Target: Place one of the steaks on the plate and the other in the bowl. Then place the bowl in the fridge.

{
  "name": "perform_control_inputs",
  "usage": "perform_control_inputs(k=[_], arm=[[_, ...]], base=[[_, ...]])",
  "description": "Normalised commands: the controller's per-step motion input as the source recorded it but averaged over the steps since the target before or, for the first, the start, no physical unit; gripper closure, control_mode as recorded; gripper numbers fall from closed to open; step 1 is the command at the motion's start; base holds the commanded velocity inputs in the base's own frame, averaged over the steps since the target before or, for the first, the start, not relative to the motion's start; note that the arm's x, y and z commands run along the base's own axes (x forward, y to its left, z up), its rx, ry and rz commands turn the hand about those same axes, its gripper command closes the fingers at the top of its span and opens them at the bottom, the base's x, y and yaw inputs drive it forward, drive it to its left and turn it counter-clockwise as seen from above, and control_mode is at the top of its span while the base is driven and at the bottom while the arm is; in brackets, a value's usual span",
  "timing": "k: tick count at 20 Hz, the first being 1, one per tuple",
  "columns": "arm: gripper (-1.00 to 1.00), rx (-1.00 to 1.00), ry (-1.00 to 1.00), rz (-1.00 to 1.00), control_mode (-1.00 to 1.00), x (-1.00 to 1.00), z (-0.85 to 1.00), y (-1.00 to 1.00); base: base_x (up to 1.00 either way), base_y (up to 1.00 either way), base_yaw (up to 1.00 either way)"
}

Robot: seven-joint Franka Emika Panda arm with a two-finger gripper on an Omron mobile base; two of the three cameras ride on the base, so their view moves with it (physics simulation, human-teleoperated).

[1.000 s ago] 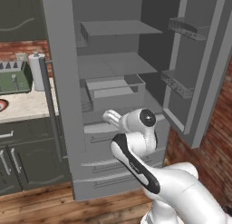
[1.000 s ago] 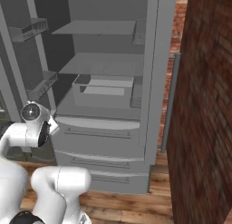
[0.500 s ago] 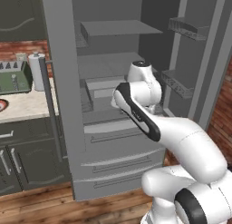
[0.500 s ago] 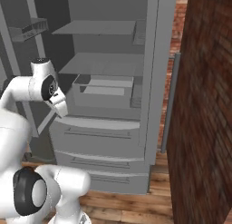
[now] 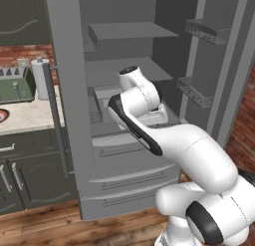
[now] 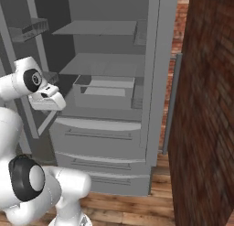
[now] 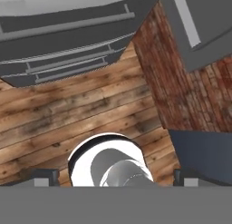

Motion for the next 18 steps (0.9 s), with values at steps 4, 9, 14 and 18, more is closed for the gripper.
perform_control_inputs(k=[4,9,14,18], arm=[[-1.00,0.09,-0.02,0.11,-1.00,0.00,-0.07,-0.29],[-1.00,0.12,0.00,0.05,-1.00,0.00,-0.08,-0.23],[-1.00,0.03,0.00,0.01,-1.00,0.00,-0.25,-0.03],[-1.00,-0.01,0.01,0.00,-1.00,0.00,-0.29,-0.19]], base=[[0.00,0.00,0.00],[0.00,0.00,0.00],[0.00,0.00,0.00],[0.00,0.00,0.00]])
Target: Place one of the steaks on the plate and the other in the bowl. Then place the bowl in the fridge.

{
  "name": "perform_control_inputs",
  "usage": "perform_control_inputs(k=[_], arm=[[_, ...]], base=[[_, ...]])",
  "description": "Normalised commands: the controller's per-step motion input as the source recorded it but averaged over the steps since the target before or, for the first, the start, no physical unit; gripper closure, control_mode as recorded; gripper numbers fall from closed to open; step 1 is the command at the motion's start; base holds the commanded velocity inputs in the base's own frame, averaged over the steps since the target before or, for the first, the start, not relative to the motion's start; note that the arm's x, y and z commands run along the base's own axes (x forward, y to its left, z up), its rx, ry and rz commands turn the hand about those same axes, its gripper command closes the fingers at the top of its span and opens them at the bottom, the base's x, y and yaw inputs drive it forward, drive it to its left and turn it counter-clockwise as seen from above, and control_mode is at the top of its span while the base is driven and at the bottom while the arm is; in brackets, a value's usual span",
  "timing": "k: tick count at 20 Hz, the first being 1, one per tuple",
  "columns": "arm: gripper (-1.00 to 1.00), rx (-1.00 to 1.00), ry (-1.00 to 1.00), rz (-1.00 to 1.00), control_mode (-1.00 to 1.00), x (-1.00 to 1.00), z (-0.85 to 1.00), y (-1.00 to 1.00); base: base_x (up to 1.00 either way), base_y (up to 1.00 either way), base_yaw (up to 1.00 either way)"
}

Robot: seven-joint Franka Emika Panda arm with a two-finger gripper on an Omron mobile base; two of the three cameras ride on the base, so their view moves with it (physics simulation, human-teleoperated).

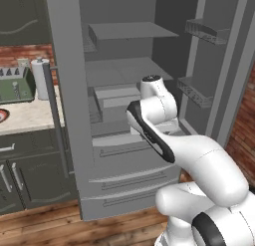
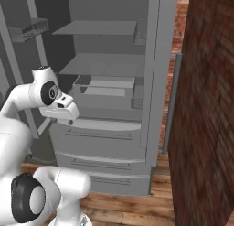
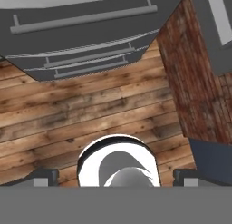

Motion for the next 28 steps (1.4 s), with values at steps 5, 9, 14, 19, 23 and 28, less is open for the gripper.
perform_control_inputs(k=[5,9,14,19,23,28], arm=[[-1.00,0.00,0.02,0.00,-1.00,0.00,-0.03,0.00],[-1.00,0.00,0.00,0.00,-1.00,0.00,-0.02,0.00],[-1.00,0.00,0.00,0.01,-1.00,-0.09,-0.13,0.10],[-1.00,0.00,0.00,0.00,-1.00,-0.28,-0.11,0.37],[-1.00,0.00,0.00,0.01,1.00,-0.11,-0.06,0.20],[-1.00,0.00,0.00,0.00,1.00,0.00,0.00,0.00]], base=[[0.00,0.00,0.00],[0.00,0.00,0.00],[0.00,0.00,0.00],[0.00,0.00,0.00],[-0.41,0.73,0.04],[-0.17,1.00,0.00]])
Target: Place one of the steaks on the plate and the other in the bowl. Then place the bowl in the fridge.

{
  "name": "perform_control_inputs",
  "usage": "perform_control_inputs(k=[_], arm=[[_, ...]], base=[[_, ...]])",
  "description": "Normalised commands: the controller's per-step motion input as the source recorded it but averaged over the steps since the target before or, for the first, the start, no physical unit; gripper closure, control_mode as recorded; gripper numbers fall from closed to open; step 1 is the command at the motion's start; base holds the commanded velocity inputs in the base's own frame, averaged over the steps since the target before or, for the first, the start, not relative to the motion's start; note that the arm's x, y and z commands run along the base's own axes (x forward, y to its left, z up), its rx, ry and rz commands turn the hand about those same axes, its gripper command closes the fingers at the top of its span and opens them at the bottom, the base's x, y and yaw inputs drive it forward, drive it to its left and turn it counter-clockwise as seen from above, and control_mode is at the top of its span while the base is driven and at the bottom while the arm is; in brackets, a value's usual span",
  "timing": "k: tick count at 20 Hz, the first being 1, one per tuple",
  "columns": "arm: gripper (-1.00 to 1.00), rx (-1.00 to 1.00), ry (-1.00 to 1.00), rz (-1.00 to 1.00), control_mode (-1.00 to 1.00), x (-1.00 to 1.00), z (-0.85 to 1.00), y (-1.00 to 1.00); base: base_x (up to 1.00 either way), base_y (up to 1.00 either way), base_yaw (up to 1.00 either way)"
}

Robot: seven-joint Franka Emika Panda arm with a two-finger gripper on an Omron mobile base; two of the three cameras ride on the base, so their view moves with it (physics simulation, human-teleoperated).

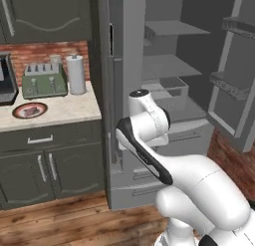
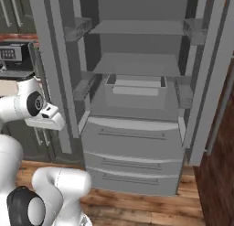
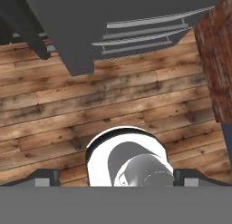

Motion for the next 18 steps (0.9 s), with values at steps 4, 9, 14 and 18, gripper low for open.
perform_control_inputs(k=[4,9,14,18], arm=[[-1.00,0.00,0.00,0.00,1.00,0.00,0.00,0.00],[-1.00,0.00,0.00,0.00,1.00,0.00,0.00,0.00],[-1.00,0.00,0.00,0.00,1.00,0.00,0.00,0.00],[-1.00,0.00,0.00,0.00,1.00,0.00,0.00,0.00]], base=[[0.00,1.00,-0.04],[0.00,1.00,-0.08],[0.00,1.00,-0.08],[0.00,1.00,-0.04]])
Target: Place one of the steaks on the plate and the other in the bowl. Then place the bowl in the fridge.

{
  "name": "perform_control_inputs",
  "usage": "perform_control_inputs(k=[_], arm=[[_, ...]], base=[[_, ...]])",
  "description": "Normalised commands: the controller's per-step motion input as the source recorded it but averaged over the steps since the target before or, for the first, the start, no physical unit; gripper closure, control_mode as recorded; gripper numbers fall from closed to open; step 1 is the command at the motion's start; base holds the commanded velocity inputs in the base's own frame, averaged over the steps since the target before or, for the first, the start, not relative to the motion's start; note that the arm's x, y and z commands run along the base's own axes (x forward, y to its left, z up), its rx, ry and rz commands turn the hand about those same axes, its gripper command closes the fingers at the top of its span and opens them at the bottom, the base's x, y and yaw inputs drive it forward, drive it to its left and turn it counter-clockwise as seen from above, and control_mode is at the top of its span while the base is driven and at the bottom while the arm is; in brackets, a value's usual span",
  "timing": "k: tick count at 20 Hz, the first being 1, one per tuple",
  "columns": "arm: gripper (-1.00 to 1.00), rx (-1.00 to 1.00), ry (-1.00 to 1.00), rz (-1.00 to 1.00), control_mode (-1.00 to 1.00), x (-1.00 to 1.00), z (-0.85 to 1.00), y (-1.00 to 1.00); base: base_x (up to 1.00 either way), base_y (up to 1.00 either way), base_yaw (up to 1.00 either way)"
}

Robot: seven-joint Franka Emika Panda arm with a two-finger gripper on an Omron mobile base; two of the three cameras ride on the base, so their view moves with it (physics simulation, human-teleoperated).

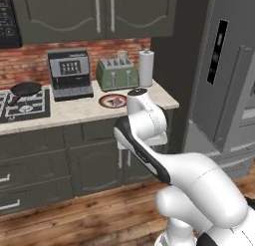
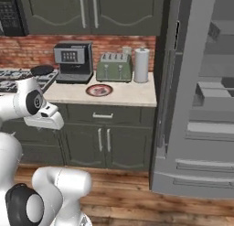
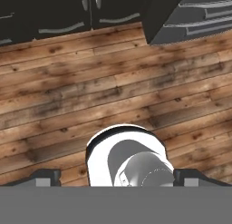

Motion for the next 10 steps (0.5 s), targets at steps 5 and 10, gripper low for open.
perform_control_inputs(k=[5,10], arm=[[-1.00,0.00,0.00,0.00,1.00,0.00,0.00,0.00],[-1.00,0.00,0.00,0.00,1.00,0.00,0.00,0.00]], base=[[0.00,1.00,0.00],[0.08,1.00,0.00]])
